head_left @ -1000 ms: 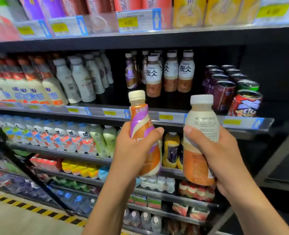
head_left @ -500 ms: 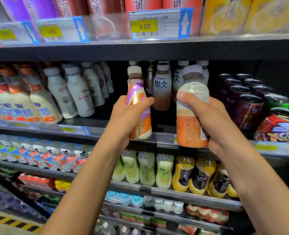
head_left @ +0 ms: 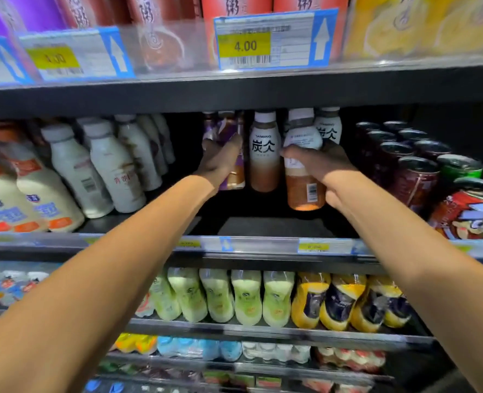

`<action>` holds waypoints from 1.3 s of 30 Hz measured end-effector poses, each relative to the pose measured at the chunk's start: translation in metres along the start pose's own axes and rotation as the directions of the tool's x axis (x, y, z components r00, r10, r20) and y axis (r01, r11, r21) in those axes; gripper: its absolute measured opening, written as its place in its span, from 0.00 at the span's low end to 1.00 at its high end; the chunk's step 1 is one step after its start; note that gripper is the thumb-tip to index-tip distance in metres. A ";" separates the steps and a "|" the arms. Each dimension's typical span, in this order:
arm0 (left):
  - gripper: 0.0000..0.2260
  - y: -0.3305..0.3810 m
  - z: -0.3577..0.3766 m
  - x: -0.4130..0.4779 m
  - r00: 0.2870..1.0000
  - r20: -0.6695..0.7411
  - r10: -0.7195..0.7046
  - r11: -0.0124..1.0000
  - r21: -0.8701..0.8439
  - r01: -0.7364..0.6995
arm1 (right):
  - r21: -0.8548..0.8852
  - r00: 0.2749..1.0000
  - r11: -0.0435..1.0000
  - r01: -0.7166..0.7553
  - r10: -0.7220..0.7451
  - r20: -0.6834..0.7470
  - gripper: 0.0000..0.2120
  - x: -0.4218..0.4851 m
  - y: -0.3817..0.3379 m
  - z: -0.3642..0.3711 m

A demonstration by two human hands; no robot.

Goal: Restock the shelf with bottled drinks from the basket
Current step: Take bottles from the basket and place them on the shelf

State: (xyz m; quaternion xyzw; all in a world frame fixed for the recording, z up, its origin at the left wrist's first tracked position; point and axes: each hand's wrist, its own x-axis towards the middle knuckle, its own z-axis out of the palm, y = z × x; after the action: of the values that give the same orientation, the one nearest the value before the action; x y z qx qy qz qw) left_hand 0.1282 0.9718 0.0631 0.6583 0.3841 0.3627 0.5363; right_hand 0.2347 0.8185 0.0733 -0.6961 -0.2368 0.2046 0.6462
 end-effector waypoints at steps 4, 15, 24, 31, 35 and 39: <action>0.24 -0.012 0.006 0.015 0.996 -0.014 0.083 0.982 0.172 -0.079 | -0.088 1.000 0.996 0.020 -0.020 0.001 0.24 0.012 0.008 0.001; 0.24 -0.026 0.002 0.032 0.965 -0.076 0.251 0.858 0.480 -0.185 | -0.265 0.998 0.962 0.065 -0.056 0.041 0.38 0.033 0.023 -0.001; 0.21 -0.025 0.014 0.043 0.942 -0.139 0.306 0.803 0.569 -0.177 | -0.210 0.995 0.973 0.092 -0.098 -0.017 0.32 0.043 0.029 0.002; 0.21 -0.026 0.018 0.051 0.932 -0.170 0.320 0.756 0.638 -0.144 | -0.235 0.990 0.965 0.117 -0.132 -0.049 0.33 0.049 0.035 0.003; 0.19 -0.026 0.019 0.054 0.936 -0.173 0.306 0.764 0.632 -0.133 | -0.244 0.989 0.962 0.120 -0.138 -0.058 0.31 0.048 0.038 0.005; 0.18 -0.026 0.021 0.058 0.933 -0.171 0.316 0.759 0.636 -0.140 | -0.264 0.987 0.956 0.125 -0.147 -0.066 0.28 0.047 0.036 0.005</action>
State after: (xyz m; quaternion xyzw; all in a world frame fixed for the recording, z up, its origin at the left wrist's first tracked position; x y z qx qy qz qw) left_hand 0.1692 1.0177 0.0376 0.7831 0.4659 0.3667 0.1876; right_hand 0.2723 0.8486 0.0381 -0.7648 -0.2811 0.0970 0.5716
